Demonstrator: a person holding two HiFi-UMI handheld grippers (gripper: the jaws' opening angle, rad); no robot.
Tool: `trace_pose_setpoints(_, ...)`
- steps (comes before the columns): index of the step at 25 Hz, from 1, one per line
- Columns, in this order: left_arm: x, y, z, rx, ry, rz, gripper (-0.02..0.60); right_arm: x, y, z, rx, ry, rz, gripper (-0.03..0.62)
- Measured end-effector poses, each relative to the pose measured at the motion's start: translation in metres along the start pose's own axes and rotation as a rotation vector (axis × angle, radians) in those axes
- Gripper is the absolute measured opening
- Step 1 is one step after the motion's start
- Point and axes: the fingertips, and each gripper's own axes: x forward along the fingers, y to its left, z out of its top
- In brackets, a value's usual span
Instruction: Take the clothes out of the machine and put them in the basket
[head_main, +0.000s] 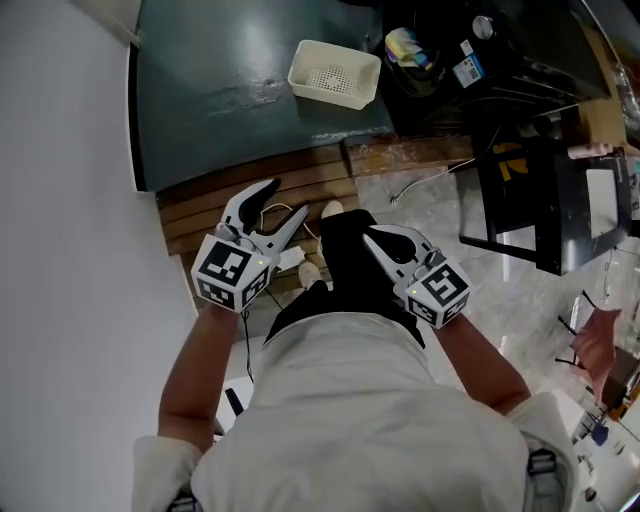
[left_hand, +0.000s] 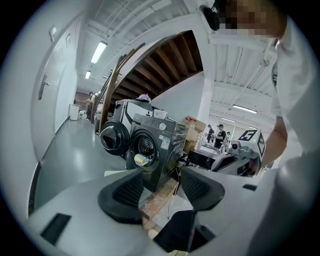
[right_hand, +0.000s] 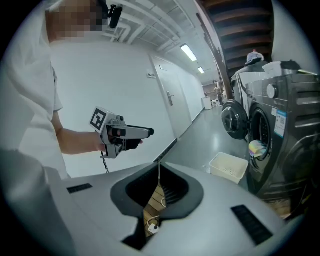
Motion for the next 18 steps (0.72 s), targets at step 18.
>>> trace_pose_setpoints(18, 0.234, 0.115, 0.142, 0.092, 0.100, -0.128, 0.242, 0.100, -0.222, 0.106, 0.064, 0.017, -0.011, 0.008)
